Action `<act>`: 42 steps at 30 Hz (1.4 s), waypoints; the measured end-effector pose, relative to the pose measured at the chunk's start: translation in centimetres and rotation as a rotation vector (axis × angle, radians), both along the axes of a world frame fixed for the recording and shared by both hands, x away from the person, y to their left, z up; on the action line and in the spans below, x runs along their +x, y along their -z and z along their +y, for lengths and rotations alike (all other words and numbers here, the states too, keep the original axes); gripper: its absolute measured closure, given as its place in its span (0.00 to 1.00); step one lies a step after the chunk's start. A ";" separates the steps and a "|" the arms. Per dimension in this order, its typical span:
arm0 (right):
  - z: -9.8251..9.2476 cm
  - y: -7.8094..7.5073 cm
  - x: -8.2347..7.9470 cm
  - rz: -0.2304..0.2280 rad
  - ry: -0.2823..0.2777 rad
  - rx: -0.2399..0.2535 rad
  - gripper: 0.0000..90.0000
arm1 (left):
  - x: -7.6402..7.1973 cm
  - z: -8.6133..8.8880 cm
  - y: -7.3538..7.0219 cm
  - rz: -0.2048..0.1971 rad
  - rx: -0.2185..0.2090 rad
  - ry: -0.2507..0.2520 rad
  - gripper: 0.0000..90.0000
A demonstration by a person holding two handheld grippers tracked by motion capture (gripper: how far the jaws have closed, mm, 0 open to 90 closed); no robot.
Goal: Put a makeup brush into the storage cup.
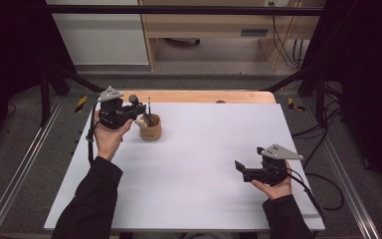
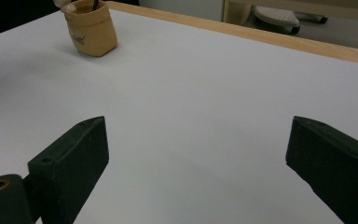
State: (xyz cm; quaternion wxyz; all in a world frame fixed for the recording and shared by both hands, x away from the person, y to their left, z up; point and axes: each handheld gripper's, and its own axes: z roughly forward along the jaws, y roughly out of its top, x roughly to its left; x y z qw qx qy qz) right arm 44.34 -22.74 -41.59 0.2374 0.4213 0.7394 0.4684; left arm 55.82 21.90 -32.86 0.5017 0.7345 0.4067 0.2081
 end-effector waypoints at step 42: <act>0.2 0.1 0.0 0.002 -0.005 0.002 0.07 | 2.8 -0.9 3.3 0.034 0.093 -0.058 0.85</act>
